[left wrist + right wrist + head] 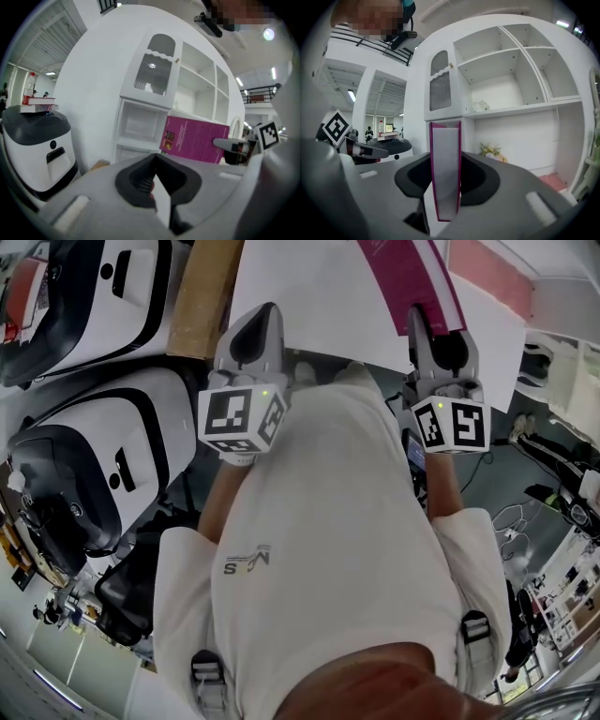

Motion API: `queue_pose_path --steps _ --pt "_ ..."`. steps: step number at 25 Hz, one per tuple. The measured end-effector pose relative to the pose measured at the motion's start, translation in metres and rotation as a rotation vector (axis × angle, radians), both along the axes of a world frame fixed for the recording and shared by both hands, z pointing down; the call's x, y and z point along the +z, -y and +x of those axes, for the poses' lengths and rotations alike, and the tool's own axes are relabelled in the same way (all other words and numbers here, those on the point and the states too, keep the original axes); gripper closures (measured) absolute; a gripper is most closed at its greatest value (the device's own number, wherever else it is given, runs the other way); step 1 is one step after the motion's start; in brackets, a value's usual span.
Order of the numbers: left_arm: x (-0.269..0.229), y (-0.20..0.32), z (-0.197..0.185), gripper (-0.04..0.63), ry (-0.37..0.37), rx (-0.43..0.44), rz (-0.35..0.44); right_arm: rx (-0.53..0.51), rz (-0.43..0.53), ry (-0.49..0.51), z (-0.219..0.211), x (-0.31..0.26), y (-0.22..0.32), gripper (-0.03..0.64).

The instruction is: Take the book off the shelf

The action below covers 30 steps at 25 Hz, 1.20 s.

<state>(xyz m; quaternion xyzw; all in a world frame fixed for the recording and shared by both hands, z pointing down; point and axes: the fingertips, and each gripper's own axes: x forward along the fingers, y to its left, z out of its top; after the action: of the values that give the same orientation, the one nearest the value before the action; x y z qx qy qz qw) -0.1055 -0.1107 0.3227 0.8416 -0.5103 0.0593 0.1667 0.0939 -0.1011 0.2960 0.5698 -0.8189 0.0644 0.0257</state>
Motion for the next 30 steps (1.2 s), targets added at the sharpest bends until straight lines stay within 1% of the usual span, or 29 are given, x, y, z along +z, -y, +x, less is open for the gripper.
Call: queue_pose_path --steps 3,8,12,18,26,30 --pt "0.002 -0.005 0.0 0.595 0.019 0.0 0.003 0.027 -0.008 0.008 0.012 0.004 -0.018 0.48" --pt "0.005 -0.016 0.001 0.595 0.024 -0.001 -0.002 0.055 -0.018 0.012 0.024 0.011 -0.04 0.479" --pt "0.008 -0.023 0.007 0.595 0.028 0.001 -0.003 0.067 -0.024 0.018 0.032 0.018 -0.05 0.479" --pt "0.007 -0.031 0.011 0.595 0.02 0.0 -0.005 0.074 -0.063 0.045 0.035 0.031 -0.053 0.479" --pt "0.008 -0.037 0.017 0.595 0.013 0.008 -0.009 0.044 -0.066 0.055 0.036 0.031 -0.052 0.479" --pt "0.014 -0.037 0.02 0.595 0.014 0.029 -0.018 0.02 -0.071 0.069 0.034 0.037 -0.048 0.479"
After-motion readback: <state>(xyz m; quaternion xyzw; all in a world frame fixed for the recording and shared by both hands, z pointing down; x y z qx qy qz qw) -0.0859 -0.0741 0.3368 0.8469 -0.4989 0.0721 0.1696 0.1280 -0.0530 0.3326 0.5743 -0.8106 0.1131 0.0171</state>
